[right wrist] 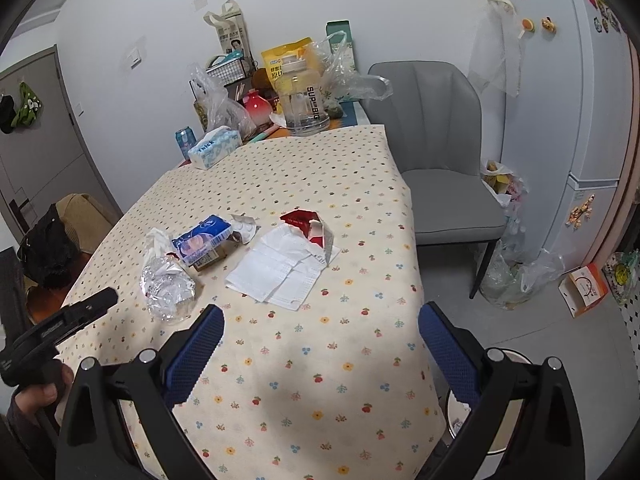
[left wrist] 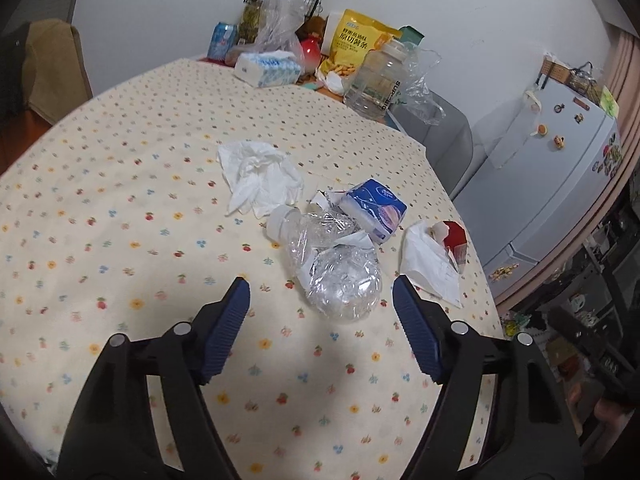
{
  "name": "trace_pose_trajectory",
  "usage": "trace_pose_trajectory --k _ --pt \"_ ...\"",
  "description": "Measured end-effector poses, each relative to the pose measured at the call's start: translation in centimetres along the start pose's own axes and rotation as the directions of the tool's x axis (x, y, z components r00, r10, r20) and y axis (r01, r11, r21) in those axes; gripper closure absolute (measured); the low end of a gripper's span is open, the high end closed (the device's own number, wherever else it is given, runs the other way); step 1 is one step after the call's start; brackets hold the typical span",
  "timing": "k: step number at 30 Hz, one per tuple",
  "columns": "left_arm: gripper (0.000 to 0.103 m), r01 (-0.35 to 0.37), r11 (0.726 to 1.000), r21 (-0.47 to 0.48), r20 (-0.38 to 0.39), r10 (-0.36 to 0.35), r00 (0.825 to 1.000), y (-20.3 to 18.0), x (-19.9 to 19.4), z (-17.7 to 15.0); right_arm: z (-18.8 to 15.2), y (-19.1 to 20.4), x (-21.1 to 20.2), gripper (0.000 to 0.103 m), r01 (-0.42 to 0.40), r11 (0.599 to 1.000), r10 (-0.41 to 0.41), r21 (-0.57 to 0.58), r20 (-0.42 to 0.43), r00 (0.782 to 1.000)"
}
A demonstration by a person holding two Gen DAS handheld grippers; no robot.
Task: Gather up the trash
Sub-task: 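Grasp the clear plastic bottle with the left gripper while the right grasps the white napkin, then carry the bottle and napkin over the bin and open the right gripper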
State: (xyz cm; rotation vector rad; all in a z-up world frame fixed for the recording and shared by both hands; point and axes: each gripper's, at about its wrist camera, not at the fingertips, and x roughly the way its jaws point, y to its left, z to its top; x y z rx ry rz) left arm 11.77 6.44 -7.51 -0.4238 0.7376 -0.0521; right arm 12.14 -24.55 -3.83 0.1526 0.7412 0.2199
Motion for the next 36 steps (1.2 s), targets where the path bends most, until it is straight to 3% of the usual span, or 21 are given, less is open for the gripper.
trace_pose_trajectory --k 6,11,13,16,23,25,27,28,29,36 --pt "0.037 0.003 0.999 -0.046 -0.055 -0.005 0.998 0.1 3.6 0.8 0.3 0.7 1.8 0.009 -0.017 1.000 0.017 -0.007 -0.035 0.999" --pt "0.046 0.007 0.996 -0.084 -0.106 -0.016 0.994 0.4 6.2 1.0 0.7 2.2 4.4 0.017 -0.047 0.998 0.043 -0.045 -0.085 0.995" --pt "0.064 0.022 0.993 -0.112 -0.127 -0.037 0.991 0.7 6.9 0.7 0.9 3.1 5.8 0.018 -0.045 0.997 0.038 -0.070 -0.103 0.994" --pt "0.069 0.042 0.992 -0.117 -0.113 -0.056 0.992 0.7 6.7 0.6 1.0 4.2 8.1 0.023 -0.052 0.993 0.037 -0.102 -0.141 0.989" --pt "0.074 0.021 0.992 -0.122 -0.039 -0.026 0.999 1.6 2.7 0.8 0.6 6.3 12.9 0.039 -0.069 0.984 0.032 -0.161 -0.221 0.975" --pt "0.074 0.017 0.992 -0.122 -0.018 -0.019 1.000 1.8 1.7 0.9 0.4 6.8 13.6 0.048 -0.055 0.979 0.013 -0.195 -0.213 0.977" --pt "0.074 0.014 0.993 -0.115 0.000 -0.015 1.000 1.6 0.8 1.0 0.5 7.1 13.5 0.067 -0.063 0.977 0.016 -0.205 -0.221 0.975" --pt "0.074 0.012 0.994 -0.111 0.010 -0.011 1.000 1.5 0.4 1.1 0.7 6.8 13.4 0.095 -0.092 0.980 0.049 -0.177 -0.232 0.971" --pt "0.074 0.012 0.994 -0.107 0.019 -0.010 1.000 1.3 0.1 1.2 0.9 6.6 12.8 0.101 -0.124 0.981 0.087 -0.148 -0.235 0.968" --pt "0.074 0.038 0.998 -0.053 0.064 -0.035 0.997 -1.3 -1.5 1.6 1.0 6.7 8.2 0.101 -0.194 0.970 0.166 -0.148 -0.183 0.969"
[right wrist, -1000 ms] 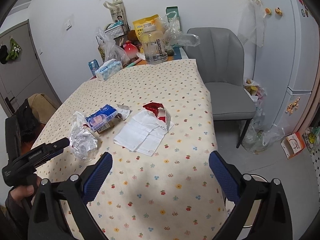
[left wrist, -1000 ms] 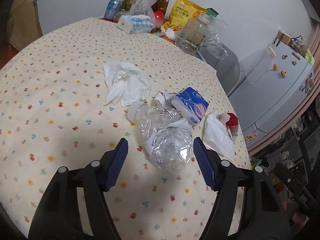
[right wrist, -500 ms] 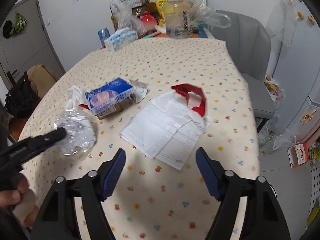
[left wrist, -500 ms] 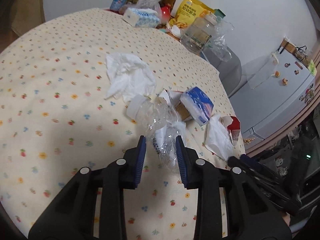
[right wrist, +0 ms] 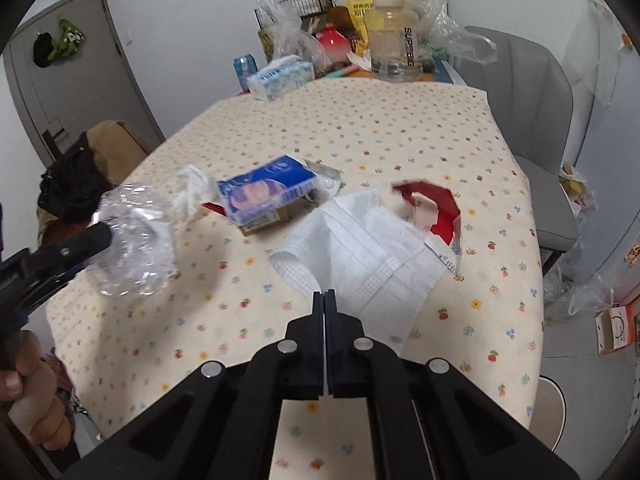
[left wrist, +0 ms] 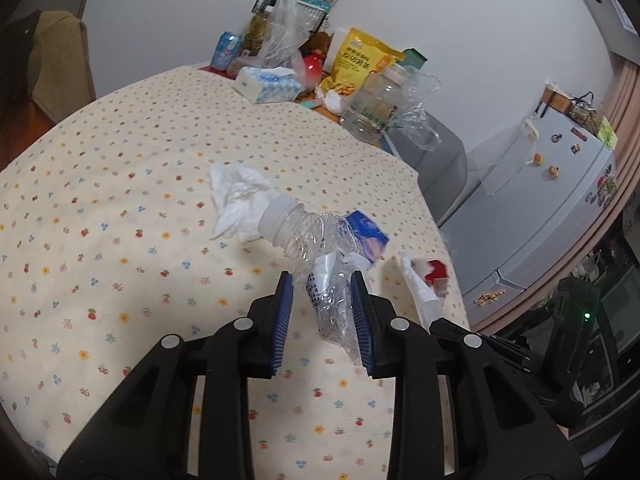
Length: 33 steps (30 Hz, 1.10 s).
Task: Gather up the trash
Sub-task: 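Carry the bottle and napkin over the bin and open the right gripper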
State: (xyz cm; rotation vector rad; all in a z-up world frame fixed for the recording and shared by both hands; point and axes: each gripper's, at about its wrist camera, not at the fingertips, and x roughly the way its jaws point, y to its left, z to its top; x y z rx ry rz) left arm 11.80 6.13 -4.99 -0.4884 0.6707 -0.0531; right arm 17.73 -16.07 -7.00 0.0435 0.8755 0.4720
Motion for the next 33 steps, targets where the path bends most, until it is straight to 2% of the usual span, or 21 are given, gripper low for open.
trace_pose_trajectory --k 8,14,25,33 --pt "0.074 0.052 0.998 0.042 0.021 -0.053 0.998 -3.3 -0.4 0.1 -1.1 -1.0 -4.6 0.101 -0.050 0.998 0.048 0.030 0.052 0.997" --pt "0.074 0.087 0.993 0.077 0.012 -0.088 0.996 -5.6 0.2 -0.1 -1.6 -2.8 -8.7 0.101 -0.076 0.991 0.061 0.106 0.135 0.989" --pt "0.074 0.178 0.971 0.158 -0.037 -0.175 0.984 -12.2 2.9 -1.0 -2.6 -8.2 -13.4 0.101 0.021 0.981 -0.062 0.194 0.206 0.977" --pt "0.074 0.254 0.944 0.210 -0.114 -0.235 0.965 -18.0 6.2 -2.6 -4.3 -13.3 -15.5 0.101 0.095 0.956 -0.159 0.277 0.219 0.963"
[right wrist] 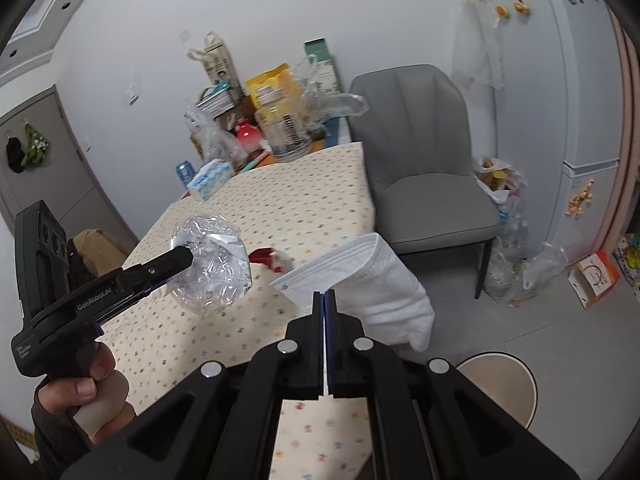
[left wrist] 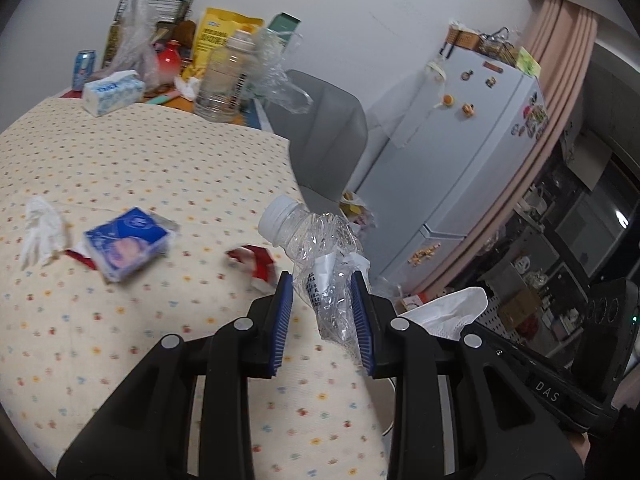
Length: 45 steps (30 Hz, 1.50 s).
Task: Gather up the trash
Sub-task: 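Carry the bottle and napkin over the bin and open the right gripper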
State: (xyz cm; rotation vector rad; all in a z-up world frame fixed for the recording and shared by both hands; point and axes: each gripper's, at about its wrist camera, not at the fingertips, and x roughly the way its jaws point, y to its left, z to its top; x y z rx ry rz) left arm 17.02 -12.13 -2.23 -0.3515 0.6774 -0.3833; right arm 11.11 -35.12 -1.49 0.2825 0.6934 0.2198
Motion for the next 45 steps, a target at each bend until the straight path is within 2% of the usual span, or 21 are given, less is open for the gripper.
trace_pose_trajectory --k 6,15,25,28,33,37,39,40,41,42,45 --pt "0.074 0.043 0.998 0.049 -0.056 -0.041 0.998 -3.7 3.8 -0.5 -0.4 -4.8 -0.4 0.101 0.065 0.996 -0.065 0.069 0.006 0.998" --pt "0.074 0.078 0.992 0.102 -0.153 -0.062 0.986 -8.6 10.1 -1.9 -2.2 -12.9 0.8 0.101 0.160 0.972 -0.155 0.173 -0.044 0.987" --pt "0.074 0.088 0.985 0.145 -0.252 -0.049 0.967 -11.9 15.8 -4.2 -6.7 -20.6 5.1 0.101 0.244 0.925 -0.208 0.293 -0.147 0.967" --pt "0.074 0.084 0.985 0.153 -0.274 -0.040 0.961 -12.4 16.9 -5.0 -8.5 -22.7 6.9 0.098 0.299 0.900 -0.245 0.318 -0.199 0.949" --pt "0.074 0.080 0.982 0.169 -0.294 -0.027 0.955 -13.1 17.9 -5.9 -10.6 -25.2 8.2 0.098 0.319 0.872 -0.237 0.371 -0.251 0.939" --pt "0.074 0.090 0.978 0.186 -0.324 -0.026 0.946 -14.1 18.8 -6.9 -12.6 -26.8 7.7 0.097 0.311 0.852 -0.216 0.421 -0.258 0.942" --pt "0.073 0.101 0.976 0.193 -0.341 -0.029 0.940 -14.7 19.2 -7.4 -13.1 -27.3 6.9 0.085 0.318 0.845 -0.225 0.430 -0.253 0.941" --pt "0.073 0.107 0.974 0.199 -0.351 -0.031 0.936 -15.1 19.5 -7.8 -13.3 -27.4 6.3 0.061 0.321 0.843 -0.232 0.433 -0.245 0.941" --pt "0.073 0.113 0.972 0.204 -0.359 -0.033 0.933 -15.5 19.7 -8.1 -13.5 -27.6 5.5 0.047 0.325 0.841 -0.243 0.433 -0.235 0.941" --pt "0.073 0.119 0.971 0.209 -0.366 -0.035 0.930 -15.8 19.9 -8.4 -13.7 -27.6 4.6 0.047 0.336 0.837 -0.266 0.432 -0.216 0.939" --pt "0.073 0.136 0.966 0.220 -0.398 -0.038 0.917 -16.8 20.9 -9.5 -13.6 -27.8 3.0 0.047 0.338 0.830 -0.270 0.444 -0.210 0.940"
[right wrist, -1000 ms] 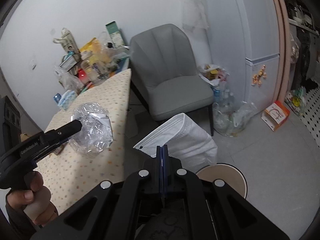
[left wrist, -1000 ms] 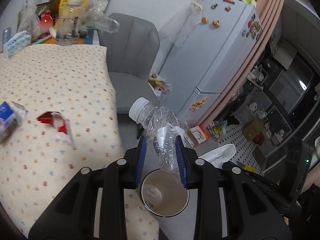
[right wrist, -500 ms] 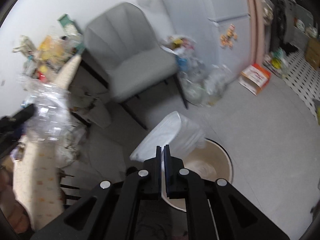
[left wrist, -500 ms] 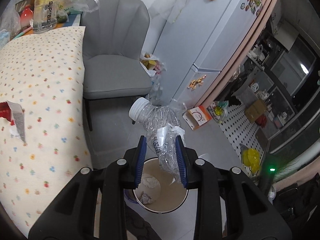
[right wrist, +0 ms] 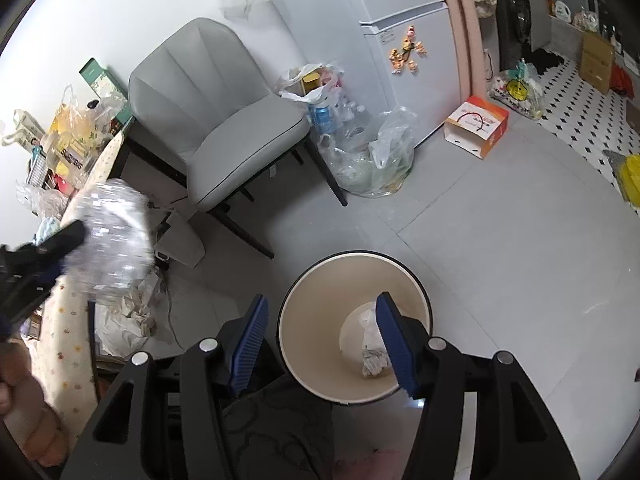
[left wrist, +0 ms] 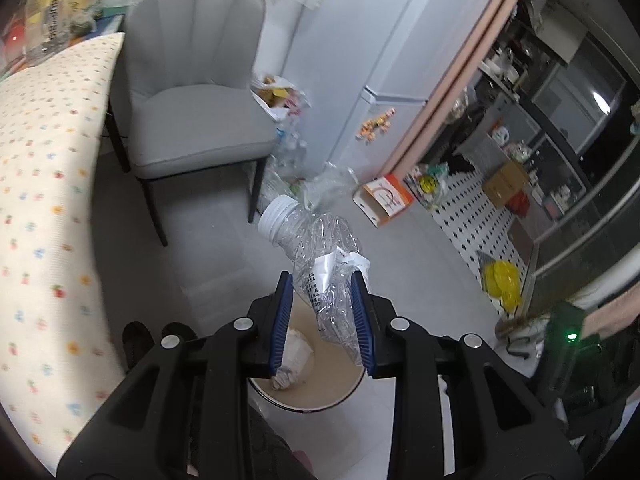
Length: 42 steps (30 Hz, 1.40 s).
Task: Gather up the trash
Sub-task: 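Carry the bottle and napkin over the bin and open the right gripper, then move both tools back toward the blue tissue pack on the table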
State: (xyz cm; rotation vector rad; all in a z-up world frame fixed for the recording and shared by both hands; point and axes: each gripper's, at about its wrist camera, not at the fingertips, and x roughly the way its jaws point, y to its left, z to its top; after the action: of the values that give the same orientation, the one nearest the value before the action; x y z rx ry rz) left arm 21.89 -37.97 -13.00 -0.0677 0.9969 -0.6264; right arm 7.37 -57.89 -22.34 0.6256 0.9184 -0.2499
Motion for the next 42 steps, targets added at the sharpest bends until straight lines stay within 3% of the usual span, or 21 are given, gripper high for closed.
trace_pose_trajectory --k 6,8,9,10,15,21,23,25,31,35,38,42 --pt "0.072 0.009 1.000 0.028 -0.054 -0.007 0.999 -1.9 2.0 -0.6 0.2 -1.6 -3.9 0.040 0.045 0.999 -0.046 0.020 0.050 0.998" --pt "0.042 0.007 1.000 0.015 -0.054 -0.006 0.998 -2.1 2.1 -0.4 0.3 -1.9 -4.8 0.038 0.058 0.998 -0.060 0.027 0.065 0.996" --pt "0.020 0.018 1.000 0.003 -0.030 -0.018 0.999 -2.0 1.6 -0.3 0.3 -2.0 -5.1 0.037 0.065 0.997 -0.066 0.029 0.072 0.995" --pt "0.015 0.020 1.000 -0.002 -0.005 -0.020 1.000 -1.9 1.0 -0.3 0.4 -2.1 -5.4 0.036 0.067 0.997 -0.069 0.030 0.077 0.995" --pt "0.013 0.048 0.999 -0.021 0.036 -0.047 0.998 -0.9 -1.7 0.2 0.8 -1.1 -6.5 0.030 0.070 0.998 -0.070 0.008 0.100 0.992" --pt "0.006 0.051 0.998 -0.041 0.183 -0.043 0.982 1.2 -7.5 0.3 1.1 2.5 -8.2 0.020 0.058 0.996 -0.047 -0.068 0.153 0.987" --pt "0.006 0.043 0.998 -0.041 0.231 -0.032 0.972 1.8 -9.3 0.3 1.1 4.0 -9.0 0.011 0.057 0.994 -0.039 -0.097 0.181 0.983" --pt "0.005 0.031 0.998 -0.051 0.279 -0.015 0.960 2.6 -11.3 0.2 1.1 5.4 -9.7 0.007 0.062 0.990 -0.033 -0.126 0.220 0.975" --pt "0.005 0.026 0.993 -0.118 0.386 0.021 0.922 5.6 -16.3 -0.6 0.8 10.5 -11.4 0.007 0.091 0.976 -0.026 -0.200 0.307 0.951" --pt "0.005 0.026 0.989 -0.143 0.486 0.047 0.873 7.7 -19.7 -1.8 0.6 13.7 -12.6 0.007 0.092 0.971 -0.006 -0.223 0.361 0.933" --pt "0.005 0.023 0.985 -0.171 0.509 0.069 0.858 9.5 -21.6 -2.3 -0.1 15.7 -13.4 0.007 0.069 0.969 0.030 -0.235 0.394 0.919" --pt "0.005 0.002 0.976 -0.219 0.539 0.119 0.834 12.1 -24.1 -3.5 -1.1 18.5 -13.6 0.007 0.048 0.958 0.067 -0.282 0.384 0.921"
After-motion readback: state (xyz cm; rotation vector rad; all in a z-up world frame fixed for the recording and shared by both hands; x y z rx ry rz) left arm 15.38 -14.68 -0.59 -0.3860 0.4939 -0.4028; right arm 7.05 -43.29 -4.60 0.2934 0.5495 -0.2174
